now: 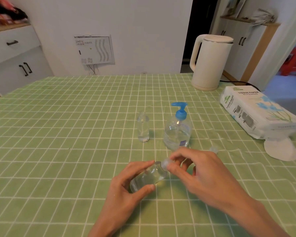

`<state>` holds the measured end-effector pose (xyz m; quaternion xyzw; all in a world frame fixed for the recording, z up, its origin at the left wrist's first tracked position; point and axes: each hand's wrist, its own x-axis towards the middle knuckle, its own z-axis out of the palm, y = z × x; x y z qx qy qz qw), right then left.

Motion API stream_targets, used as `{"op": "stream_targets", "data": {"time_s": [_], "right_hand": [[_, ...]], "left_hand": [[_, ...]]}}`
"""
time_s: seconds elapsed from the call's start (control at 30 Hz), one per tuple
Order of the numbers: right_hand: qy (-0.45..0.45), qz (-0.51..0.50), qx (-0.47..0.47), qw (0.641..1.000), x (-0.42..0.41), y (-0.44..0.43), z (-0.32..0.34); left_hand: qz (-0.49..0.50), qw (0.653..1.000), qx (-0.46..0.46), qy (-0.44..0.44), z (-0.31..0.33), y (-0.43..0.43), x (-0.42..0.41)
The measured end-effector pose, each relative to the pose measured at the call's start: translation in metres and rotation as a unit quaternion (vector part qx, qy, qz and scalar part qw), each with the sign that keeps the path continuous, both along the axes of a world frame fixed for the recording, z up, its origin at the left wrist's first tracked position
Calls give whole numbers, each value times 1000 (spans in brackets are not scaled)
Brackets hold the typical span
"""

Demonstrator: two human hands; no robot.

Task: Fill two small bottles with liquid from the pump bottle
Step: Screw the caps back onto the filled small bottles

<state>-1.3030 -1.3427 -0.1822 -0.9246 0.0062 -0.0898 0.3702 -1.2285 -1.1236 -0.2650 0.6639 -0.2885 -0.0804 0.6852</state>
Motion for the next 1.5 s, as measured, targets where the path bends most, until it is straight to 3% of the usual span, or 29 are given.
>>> {"op": "stream_targets", "data": {"time_s": [1.27, 1.5], "right_hand": [[34, 44, -16, 998, -1, 2, -3], [3, -9, -31, 999, 3, 11, -14]], "left_hand": [[16, 1000, 18, -12, -5, 1, 2], [33, 999, 16, -35, -3, -2, -1]]}}
